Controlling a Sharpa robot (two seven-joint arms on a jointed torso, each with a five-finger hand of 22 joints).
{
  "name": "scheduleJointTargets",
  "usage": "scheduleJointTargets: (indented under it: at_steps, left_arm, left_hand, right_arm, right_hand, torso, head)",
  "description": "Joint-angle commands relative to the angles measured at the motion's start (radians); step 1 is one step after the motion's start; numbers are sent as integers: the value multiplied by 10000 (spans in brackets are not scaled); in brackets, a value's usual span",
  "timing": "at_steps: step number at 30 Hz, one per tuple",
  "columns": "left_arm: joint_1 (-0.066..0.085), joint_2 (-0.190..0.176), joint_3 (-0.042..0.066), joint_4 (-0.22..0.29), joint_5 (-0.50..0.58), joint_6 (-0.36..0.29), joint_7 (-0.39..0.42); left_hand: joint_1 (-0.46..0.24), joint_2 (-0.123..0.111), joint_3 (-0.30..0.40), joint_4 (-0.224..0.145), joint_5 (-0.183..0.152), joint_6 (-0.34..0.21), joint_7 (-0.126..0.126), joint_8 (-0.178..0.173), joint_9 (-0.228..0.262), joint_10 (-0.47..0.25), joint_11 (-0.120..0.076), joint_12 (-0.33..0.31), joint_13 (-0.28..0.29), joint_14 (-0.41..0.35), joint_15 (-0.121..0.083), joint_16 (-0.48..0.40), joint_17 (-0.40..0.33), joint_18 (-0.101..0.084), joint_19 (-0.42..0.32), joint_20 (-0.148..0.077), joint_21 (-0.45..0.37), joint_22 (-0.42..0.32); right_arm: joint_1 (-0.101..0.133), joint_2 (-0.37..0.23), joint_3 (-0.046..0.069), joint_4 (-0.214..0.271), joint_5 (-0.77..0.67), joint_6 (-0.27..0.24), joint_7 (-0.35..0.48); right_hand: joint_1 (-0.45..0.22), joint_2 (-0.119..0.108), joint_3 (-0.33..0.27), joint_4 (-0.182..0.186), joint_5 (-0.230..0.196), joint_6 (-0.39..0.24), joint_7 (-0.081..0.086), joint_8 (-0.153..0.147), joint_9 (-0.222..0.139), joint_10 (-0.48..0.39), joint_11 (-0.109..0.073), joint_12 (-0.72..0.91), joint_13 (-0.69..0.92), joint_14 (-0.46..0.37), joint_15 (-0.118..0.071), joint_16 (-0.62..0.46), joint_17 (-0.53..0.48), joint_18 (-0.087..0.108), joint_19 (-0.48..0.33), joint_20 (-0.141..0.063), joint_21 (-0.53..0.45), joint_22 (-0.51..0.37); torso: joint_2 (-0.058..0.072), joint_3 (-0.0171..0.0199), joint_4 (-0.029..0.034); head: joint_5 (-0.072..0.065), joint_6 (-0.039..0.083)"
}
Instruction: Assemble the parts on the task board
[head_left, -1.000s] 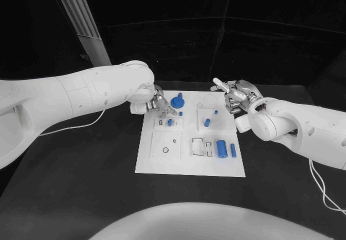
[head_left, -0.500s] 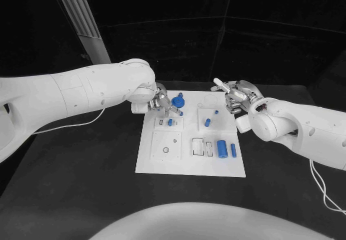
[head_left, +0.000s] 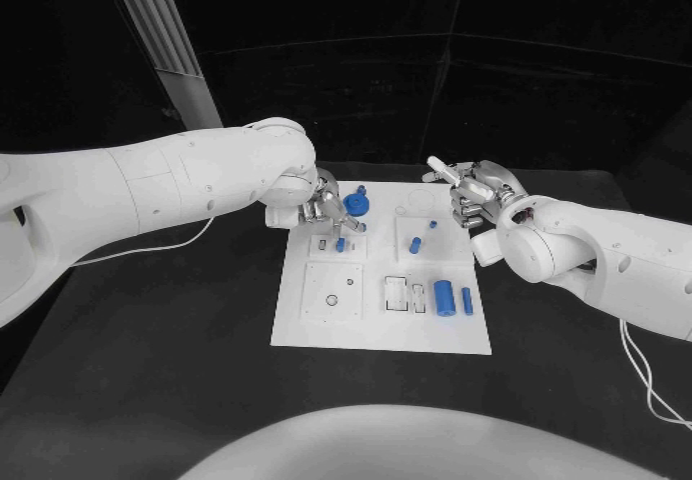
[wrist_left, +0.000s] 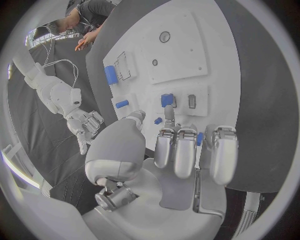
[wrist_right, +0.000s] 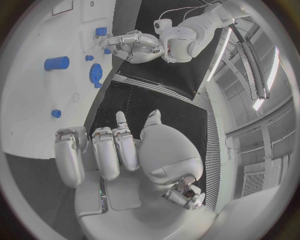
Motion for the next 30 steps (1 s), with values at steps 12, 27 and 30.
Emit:
scheduleJointTargets:
  at_steps: [12, 27, 30]
  left_arm:
    - [-30, 85, 2, -93, -61, 405, -296]
    - [-38, 90, 1, -85, -62, 420, -304]
    - [-43, 95, 1, -82, -62, 485, -241]
  left_hand:
    - [192, 148, 25, -34, 263, -40, 15, -87, -32, 1023, 68, 24, 2628, 1020, 63, 30, 2634, -66, 1051, 44, 40, 2632]
    - [278, 94, -9, -52, 295, -46, 16, -100, -40, 1023, 69, 24, 2628, 1020, 64, 30, 2634, -66, 1051, 45, 40, 2632]
    - [625, -35, -47, -93, 245, -116, 34, -152, -68, 1023, 82, 24, 2628, 1020, 73, 30, 2634, -66, 1051, 50, 40, 2632]
  right_arm:
    - [17, 13, 6, 12, -18, 56, 39]
    - [17, 3, 6, 22, -18, 45, 25]
    - [17, -5, 6, 26, -18, 43, 22]
  right_hand:
    - [96, 19, 29, 48, 68, -59, 417, 49, -10, 1041, -23, 25, 2632, 1075, -37, 24, 2635, -72, 1037, -50, 32, 2634]
    - [115, 35, 36, 45, 70, -70, 420, 49, -20, 1041, -21, 25, 2632, 1075, -36, 24, 2635, -72, 1037, -49, 32, 2634]
    - [115, 35, 36, 45, 70, -70, 420, 49, -20, 1041, -21, 25, 2632, 1075, -36, 24, 2635, -72, 1037, -49, 32, 2634]
  torso:
    - [-1, -2, 12]
    - [1, -2, -2]
    - [3, -3, 4]
  head:
    - [-10, -2]
    - [-10, -2]
    - [-22, -2]
